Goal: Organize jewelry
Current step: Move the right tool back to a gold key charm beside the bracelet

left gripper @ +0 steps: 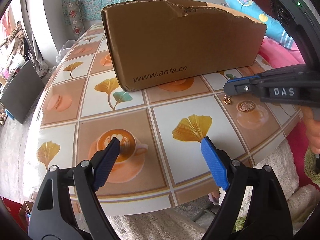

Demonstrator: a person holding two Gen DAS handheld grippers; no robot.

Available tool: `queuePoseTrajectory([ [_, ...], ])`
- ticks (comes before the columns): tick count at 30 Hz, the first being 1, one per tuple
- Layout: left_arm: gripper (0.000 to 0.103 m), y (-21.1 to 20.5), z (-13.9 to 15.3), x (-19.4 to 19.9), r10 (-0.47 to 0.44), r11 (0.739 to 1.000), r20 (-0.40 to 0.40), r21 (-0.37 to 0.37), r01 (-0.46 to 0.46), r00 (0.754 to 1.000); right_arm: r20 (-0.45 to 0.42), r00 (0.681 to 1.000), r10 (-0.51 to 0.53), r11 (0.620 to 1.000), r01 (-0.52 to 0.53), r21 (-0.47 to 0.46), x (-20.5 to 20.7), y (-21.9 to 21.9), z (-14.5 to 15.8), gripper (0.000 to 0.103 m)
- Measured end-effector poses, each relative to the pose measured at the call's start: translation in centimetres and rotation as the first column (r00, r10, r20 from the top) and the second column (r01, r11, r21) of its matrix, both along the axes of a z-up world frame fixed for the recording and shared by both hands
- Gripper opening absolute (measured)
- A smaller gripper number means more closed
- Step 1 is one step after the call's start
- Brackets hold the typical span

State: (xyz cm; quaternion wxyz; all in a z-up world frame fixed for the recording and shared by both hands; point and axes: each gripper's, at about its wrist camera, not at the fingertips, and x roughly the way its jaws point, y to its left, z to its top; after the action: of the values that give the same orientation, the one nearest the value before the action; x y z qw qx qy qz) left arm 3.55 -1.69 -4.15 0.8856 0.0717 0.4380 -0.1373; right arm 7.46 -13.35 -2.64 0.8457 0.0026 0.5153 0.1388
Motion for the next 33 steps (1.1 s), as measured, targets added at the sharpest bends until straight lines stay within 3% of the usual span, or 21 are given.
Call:
queuePoseTrajectory([
  [5, 0.083, -0.1, -0.1, 0.0, -0.002, 1.000, 0.000, 0.003, 0.002, 1.000, 0.005, 0.998, -0.060, 0.998, 0.059, 0.026, 0.1, -2.4, 1.0, 0.005],
  [9, 0.084, -0.3, -0.2, 0.1, 0.001, 1.000, 0.003, 0.005, -0.001, 1.000, -0.041, 0.998, -0.042, 0.997, 0.045, 0.064, 0.6, -3.0, 0.4, 0.007],
  [13, 0.084, -0.4, -0.2, 0.1, 0.000, 1.000, 0.002, 0.008, 0.000, 1.000, -0.051, 0.999, -0.016, 0.999, 0.018, 0.048, 0.6, -1.9, -0.4, 0.017],
  [20, 0.084, -0.4, -0.2, 0.0, 0.004, 1.000, 0.004, 0.005, -0.004, 1.000, 0.015, 0.999, 0.045, 0.994, -0.043, -0.099, 0.1, 0.2, -0.4, 0.018],
  [21, 0.085, -0.3, -0.2, 0.0, 0.004, 1.000, 0.004, 0.004, -0.004, 1.000, 0.028, 0.998, 0.060, 0.990, -0.056, -0.128, -0.1, 0.5, -0.4, 0.017],
  [22, 0.085, -0.3, -0.2, 0.1, 0.004, 1.000, 0.004, 0.004, -0.004, 1.000, 0.035, 0.997, 0.075, 0.987, -0.069, -0.143, -0.2, 0.8, -0.4, 0.010],
  [23, 0.085, -0.3, -0.2, 0.1, 0.004, 1.000, 0.005, 0.004, -0.004, 1.000, 0.032, 0.995, 0.089, 0.987, -0.084, -0.135, -0.3, 0.9, -0.4, 0.004],
  [25, 0.085, -0.3, -0.2, 0.1, 0.003, 1.000, 0.003, 0.004, -0.003, 1.000, 0.030, 0.995, 0.092, 0.988, -0.088, -0.128, -0.3, 0.8, -0.4, 0.003],
  [29, 0.085, -0.3, -0.3, 0.0, 0.002, 1.000, 0.006, 0.003, -0.002, 1.000, 0.007, 0.999, 0.046, 0.999, -0.046, 0.004, 0.0, -1.5, 0.2, 0.002],
  [33, 0.086, -0.3, -0.3, 0.0, 0.003, 1.000, 0.011, 0.001, -0.003, 1.000, 0.031, 0.999, 0.019, 0.997, -0.021, 0.069, -0.1, -3.1, 1.8, 0.002],
])
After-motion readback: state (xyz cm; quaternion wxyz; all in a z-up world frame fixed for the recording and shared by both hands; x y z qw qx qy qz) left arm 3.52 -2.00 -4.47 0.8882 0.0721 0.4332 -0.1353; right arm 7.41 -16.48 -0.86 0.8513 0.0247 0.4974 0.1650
